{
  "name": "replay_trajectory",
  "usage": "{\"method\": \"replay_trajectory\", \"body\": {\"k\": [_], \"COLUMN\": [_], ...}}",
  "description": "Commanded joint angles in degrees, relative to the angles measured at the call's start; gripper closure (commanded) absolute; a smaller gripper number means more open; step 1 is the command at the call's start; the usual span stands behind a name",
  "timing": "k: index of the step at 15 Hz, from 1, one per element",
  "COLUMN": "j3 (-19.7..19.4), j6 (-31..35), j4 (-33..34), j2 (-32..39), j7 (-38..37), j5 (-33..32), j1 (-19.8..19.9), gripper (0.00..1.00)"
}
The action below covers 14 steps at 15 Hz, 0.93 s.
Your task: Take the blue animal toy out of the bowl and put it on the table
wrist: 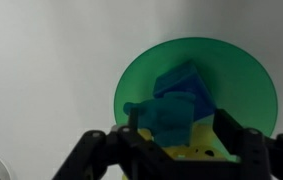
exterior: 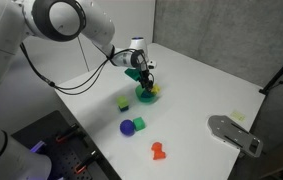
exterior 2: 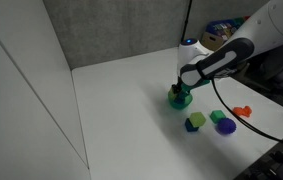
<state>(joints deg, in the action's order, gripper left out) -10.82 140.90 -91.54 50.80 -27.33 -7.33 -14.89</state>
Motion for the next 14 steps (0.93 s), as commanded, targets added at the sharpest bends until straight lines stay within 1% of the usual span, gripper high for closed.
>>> {"method": "replay_trajectory", "body": {"k": [1,5,6,7,8,10,11,14], "j3": [-1.0,-1.0,-0.7,-0.5,-0.1,0.5,0.9,2.4], "j6": [0.0,-0.1,-0.3,-0.6,-0.9,-1.7,-2.2,-4.1], "j4": [2.3,2.2,2.1,2.0,1.9,2.1,1.9,1.2], "j2": [1.4,1.1,0.6,0.1,-0.6,-1.8,-2.7,-5.7], "j7": [-1.8,-2.0,-1.9,-1.7,-1.4,-1.0,-0.6,0.5], "j5": [-1.0,-0.9,-0.5,-0.2,0.1,0.9,1.5,3.7], "j1": [-0.8,-0.9,-0.7,-0.5,-0.2,0.4,0.8,2.2], "gripper": [0.53,0.85,0.91,0.9,0.93,0.91,0.93,0.92]}}
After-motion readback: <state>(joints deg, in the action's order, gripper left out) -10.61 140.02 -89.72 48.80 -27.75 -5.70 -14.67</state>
